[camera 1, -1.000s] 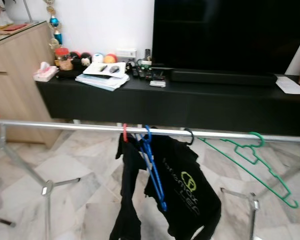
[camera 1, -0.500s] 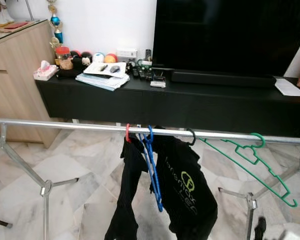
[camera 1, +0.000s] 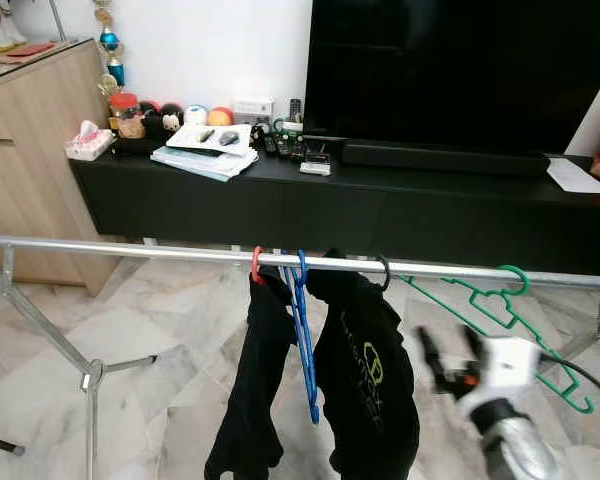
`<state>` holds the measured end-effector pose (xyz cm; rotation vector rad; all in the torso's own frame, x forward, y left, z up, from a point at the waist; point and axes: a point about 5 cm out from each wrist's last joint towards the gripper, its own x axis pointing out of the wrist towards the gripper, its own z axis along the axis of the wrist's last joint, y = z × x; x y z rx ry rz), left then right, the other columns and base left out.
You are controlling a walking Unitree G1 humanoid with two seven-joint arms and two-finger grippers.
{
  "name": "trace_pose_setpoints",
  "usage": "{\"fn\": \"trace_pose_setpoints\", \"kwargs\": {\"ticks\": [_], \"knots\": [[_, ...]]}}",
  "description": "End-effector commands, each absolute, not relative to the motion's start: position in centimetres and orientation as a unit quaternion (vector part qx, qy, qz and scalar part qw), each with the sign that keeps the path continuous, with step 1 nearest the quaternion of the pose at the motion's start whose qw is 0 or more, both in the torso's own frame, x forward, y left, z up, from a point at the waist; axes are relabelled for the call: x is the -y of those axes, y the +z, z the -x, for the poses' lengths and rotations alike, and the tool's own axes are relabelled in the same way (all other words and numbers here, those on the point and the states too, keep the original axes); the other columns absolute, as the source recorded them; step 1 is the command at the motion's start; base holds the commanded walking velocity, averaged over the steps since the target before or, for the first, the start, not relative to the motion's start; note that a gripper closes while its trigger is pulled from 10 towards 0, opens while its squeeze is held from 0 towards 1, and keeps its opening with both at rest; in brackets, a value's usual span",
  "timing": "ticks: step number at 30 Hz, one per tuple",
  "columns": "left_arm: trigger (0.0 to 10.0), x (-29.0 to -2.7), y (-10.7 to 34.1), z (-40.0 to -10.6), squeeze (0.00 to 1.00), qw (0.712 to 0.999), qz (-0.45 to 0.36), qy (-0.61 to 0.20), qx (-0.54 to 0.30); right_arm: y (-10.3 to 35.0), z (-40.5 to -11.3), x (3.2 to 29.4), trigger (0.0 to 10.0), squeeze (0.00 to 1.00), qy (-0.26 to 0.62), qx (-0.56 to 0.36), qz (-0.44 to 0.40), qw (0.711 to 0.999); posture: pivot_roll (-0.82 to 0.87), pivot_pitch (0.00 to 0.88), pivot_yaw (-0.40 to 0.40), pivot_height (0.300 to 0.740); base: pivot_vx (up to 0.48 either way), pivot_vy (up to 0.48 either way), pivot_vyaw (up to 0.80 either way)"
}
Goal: Hang hanger
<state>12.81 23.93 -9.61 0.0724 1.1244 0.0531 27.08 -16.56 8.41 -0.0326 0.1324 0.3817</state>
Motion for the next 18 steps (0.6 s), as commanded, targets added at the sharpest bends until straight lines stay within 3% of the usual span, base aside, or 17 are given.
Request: {"fn": "trace_pose_setpoints", "kwargs": {"ticks": [1, 10, 16, 17, 18], "knots": [[10.0, -24.1, -9.6, -12.7, 0.00, 0.844, -0.044, 0.024, -0.534, 9.3, -27.8, 15.7, 10.0, 0.00, 0.194, -0.071, 0.018, 0.978, -0.11, 0.000, -0.019, 0.740, 0.000, 0.000, 0.00], [10.0, -24.3, -9.5, -13.0, 0.00, 0.845, -0.044, 0.027, -0.532, 8.6, -31.5, 12.6, 10.0, 0.00, 0.062, -0.160, -0.028, 0.985, -0.11, 0.000, -0.005, 0.740, 0.000, 0.000, 0.00], [10.0, -24.2, -9.4, -13.2, 0.00, 0.846, -0.044, 0.028, -0.530, 8.4, -32.6, 9.9, 10.0, 0.00, 0.067, -0.186, -0.060, 0.979, -0.10, 0.000, -0.001, 0.740, 0.000, 0.000, 0.00], [10.0, -24.2, -9.4, -13.2, 0.00, 0.846, -0.044, 0.028, -0.531, 8.3, -32.8, 9.6, 10.0, 1.00, 0.066, -0.188, -0.061, 0.978, -0.10, 0.000, 0.001, 0.740, 0.000, 0.000, 0.00], [10.0, -24.2, -9.4, -13.2, 0.00, 0.846, -0.044, 0.028, -0.531, 8.3, -32.9, 9.5, 10.0, 1.00, 0.065, -0.188, -0.061, 0.978, -0.10, 0.000, 0.002, 0.740, 0.000, 0.000, 0.00]]}}
